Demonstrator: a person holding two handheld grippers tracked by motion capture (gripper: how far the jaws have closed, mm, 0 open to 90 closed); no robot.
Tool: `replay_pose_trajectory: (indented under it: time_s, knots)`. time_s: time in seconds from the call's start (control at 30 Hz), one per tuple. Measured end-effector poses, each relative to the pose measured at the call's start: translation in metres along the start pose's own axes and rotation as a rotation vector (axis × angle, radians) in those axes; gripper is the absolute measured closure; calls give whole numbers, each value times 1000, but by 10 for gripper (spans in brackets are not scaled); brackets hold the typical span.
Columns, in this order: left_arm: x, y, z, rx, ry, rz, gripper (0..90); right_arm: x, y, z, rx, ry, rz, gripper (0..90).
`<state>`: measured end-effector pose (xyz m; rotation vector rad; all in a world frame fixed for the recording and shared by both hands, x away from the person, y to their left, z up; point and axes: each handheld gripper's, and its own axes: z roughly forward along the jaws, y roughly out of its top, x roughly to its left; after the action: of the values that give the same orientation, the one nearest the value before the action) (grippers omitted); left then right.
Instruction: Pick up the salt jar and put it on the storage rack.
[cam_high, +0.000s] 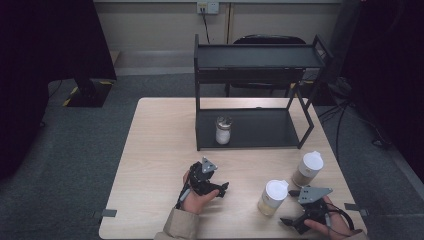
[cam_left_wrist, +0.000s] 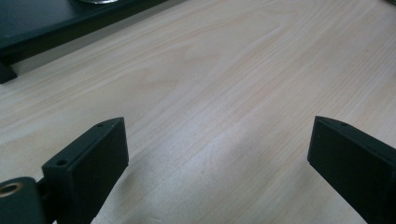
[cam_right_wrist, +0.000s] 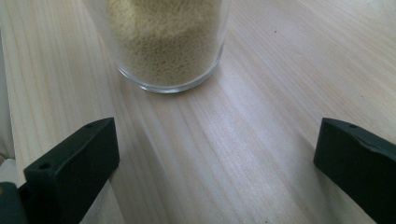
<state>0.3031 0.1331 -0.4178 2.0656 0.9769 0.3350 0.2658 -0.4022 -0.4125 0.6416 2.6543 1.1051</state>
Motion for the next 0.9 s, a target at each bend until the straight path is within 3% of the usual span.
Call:
replay_pose_trajectory:
  time_s: [0.9]
  knots:
    - [-2, -11, -12, 20, 7, -6, 47, 0, 0, 0, 0, 0, 0, 0]
